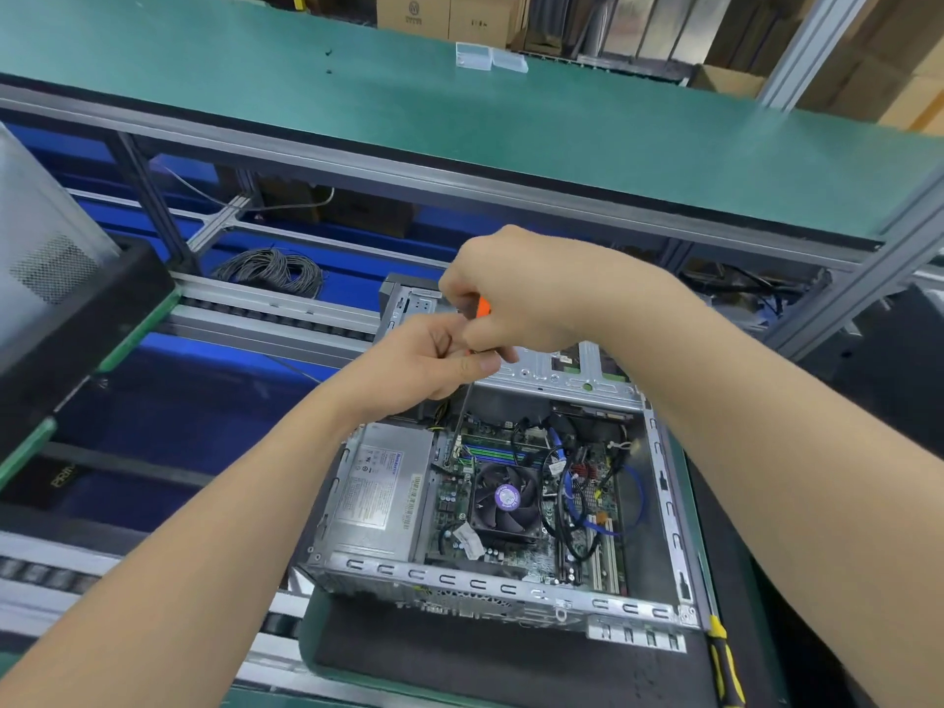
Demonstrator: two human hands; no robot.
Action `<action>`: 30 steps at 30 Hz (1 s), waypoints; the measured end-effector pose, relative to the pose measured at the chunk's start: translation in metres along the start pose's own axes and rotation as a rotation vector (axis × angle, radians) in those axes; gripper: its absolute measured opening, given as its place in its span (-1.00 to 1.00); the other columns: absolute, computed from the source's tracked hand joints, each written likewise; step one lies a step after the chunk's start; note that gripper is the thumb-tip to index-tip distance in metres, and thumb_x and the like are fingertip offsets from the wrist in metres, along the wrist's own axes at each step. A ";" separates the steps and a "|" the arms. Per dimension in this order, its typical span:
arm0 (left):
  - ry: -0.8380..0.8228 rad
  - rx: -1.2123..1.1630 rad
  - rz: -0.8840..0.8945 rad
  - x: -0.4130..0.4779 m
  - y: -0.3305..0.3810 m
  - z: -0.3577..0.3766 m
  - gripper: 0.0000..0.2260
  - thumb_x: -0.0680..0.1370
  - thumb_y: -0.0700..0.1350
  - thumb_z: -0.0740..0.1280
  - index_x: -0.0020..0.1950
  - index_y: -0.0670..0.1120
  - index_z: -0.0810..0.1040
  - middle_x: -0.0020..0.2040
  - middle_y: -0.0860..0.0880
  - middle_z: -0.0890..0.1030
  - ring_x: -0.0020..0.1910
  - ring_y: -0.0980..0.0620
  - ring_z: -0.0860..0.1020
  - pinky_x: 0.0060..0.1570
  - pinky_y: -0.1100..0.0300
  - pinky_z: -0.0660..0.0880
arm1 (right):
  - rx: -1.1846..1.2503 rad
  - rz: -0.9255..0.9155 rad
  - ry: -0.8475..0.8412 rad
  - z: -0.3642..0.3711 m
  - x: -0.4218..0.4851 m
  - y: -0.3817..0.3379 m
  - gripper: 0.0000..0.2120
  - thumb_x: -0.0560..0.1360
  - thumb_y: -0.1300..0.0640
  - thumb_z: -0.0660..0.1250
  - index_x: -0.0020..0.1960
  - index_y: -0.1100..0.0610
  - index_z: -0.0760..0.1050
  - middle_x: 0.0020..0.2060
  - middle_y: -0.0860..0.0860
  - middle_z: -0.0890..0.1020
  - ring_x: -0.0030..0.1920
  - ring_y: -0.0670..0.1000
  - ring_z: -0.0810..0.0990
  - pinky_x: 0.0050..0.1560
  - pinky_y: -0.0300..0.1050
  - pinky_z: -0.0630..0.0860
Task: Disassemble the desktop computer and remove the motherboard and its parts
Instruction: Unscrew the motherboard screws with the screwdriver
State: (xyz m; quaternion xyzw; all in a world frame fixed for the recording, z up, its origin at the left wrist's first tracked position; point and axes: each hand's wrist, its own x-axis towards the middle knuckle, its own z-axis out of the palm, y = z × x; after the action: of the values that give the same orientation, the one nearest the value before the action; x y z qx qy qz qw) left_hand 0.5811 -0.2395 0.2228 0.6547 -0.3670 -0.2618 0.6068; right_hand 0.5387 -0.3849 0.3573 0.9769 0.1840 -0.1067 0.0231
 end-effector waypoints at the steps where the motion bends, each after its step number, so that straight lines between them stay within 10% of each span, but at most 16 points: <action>1: -0.022 0.002 -0.005 0.001 0.001 0.001 -0.82 0.64 -0.08 0.36 0.16 -0.11 0.67 -0.35 -0.20 0.09 -0.45 -0.03 0.11 -0.43 0.09 0.07 | 0.001 -0.028 -0.035 -0.002 -0.001 0.002 -0.85 0.46 0.11 0.39 -0.23 0.04 0.44 -0.36 -0.02 0.66 -0.31 0.03 0.56 -0.40 -0.16 0.29; 11: 0.045 -0.045 -0.059 0.001 -0.004 0.008 -0.66 0.61 -0.10 0.43 -0.19 -0.31 0.43 -0.39 -0.15 0.12 -0.44 -0.06 0.07 -0.40 0.04 0.03 | -0.057 -0.190 -0.056 -0.009 0.001 0.001 -0.88 0.42 0.08 0.46 -0.21 0.02 0.52 -0.34 -0.11 0.56 -0.27 -0.07 0.52 -0.35 -0.14 0.38; 17: 0.147 -0.034 0.004 -0.005 -0.006 0.011 -0.80 0.63 -0.12 0.42 -0.19 0.07 0.61 -0.44 0.01 0.15 -0.48 0.00 0.09 -0.41 0.08 0.08 | -0.095 0.315 0.208 0.000 0.003 -0.021 -0.42 0.55 -0.43 0.19 -0.30 0.06 0.31 -0.34 0.02 0.41 -0.42 0.03 0.37 -0.43 -0.15 0.21; 23: 0.161 0.019 0.010 -0.006 -0.004 0.003 -0.85 0.63 -0.10 0.43 0.09 0.16 0.69 -0.44 0.05 0.15 -0.48 0.04 0.15 -0.41 0.25 0.24 | 0.008 0.233 0.111 0.001 0.015 -0.023 -0.66 0.63 0.03 0.30 -0.26 0.08 0.30 -0.43 -0.01 0.45 -0.51 -0.05 0.39 -0.52 -0.22 0.22; 30: 0.143 -0.008 -0.060 -0.001 -0.005 -0.002 -0.68 0.55 0.03 0.47 0.10 -0.22 0.62 -0.37 -0.05 0.16 -0.44 0.02 0.16 -0.43 0.22 0.19 | -0.106 -0.061 -0.069 -0.015 0.006 -0.004 -0.78 0.54 0.01 0.39 -0.21 0.00 0.41 -0.29 -0.05 0.55 -0.27 0.04 0.53 -0.31 -0.10 0.36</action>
State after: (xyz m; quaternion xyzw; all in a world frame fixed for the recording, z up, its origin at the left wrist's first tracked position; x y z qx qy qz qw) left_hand 0.5825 -0.2371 0.2183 0.6798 -0.3018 -0.2340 0.6261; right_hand 0.5461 -0.3775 0.3707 0.9640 0.2179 -0.1311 0.0780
